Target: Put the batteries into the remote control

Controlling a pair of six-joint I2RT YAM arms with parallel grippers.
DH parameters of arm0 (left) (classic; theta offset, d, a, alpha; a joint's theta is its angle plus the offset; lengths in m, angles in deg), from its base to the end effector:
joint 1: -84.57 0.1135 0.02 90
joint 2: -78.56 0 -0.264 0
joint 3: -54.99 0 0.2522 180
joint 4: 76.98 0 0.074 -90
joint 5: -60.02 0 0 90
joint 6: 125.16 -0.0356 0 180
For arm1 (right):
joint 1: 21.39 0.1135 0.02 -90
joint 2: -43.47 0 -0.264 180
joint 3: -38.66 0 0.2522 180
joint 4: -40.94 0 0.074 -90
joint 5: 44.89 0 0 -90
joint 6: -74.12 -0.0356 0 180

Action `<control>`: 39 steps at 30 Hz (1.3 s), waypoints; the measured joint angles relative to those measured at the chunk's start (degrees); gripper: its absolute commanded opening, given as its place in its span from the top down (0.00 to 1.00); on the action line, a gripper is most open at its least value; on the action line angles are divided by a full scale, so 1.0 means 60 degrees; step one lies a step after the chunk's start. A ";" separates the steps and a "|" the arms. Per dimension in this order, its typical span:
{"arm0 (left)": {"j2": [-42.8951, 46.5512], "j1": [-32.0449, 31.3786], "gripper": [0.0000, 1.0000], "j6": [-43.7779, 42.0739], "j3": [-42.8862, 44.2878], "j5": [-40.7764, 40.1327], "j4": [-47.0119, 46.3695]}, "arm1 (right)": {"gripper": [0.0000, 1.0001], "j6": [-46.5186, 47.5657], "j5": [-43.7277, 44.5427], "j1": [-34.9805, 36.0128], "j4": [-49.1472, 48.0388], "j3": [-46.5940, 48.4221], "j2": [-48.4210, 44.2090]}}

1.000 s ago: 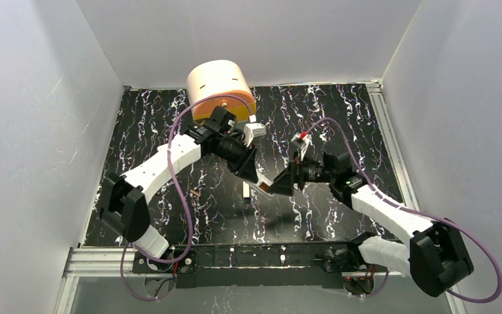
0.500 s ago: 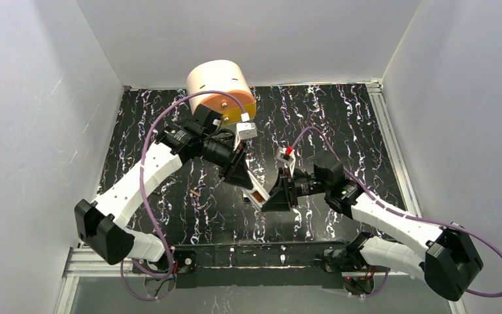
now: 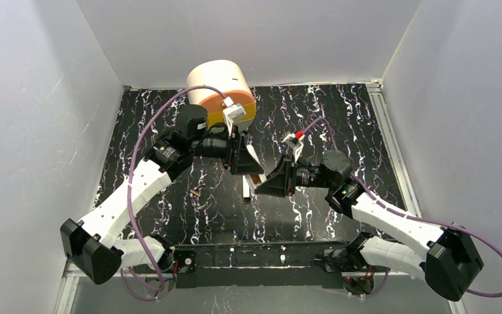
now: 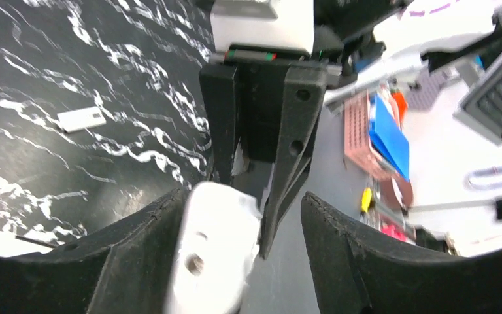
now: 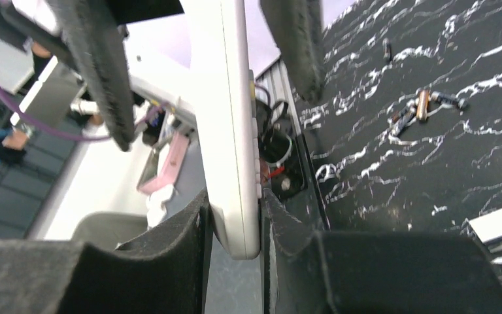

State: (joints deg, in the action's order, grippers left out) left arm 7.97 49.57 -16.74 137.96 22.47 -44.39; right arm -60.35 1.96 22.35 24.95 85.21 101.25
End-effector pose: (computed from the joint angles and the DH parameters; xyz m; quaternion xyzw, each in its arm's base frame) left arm 0.2037 -0.1771 0.3835 0.3562 0.6916 -0.5544 0.2955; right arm 0.1466 0.1740 0.2960 -0.2666 0.6314 0.6551 0.3181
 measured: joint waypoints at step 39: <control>0.2273 0.0029 1.00 0.2109 -0.1366 -0.8677 -0.1122 | 0.16 -0.0474 0.3304 0.0025 0.1286 0.1351 0.0852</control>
State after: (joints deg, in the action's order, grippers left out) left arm 21.61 49.74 -4.09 129.77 -29.59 -51.12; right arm -63.19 21.78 22.51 32.66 93.32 106.37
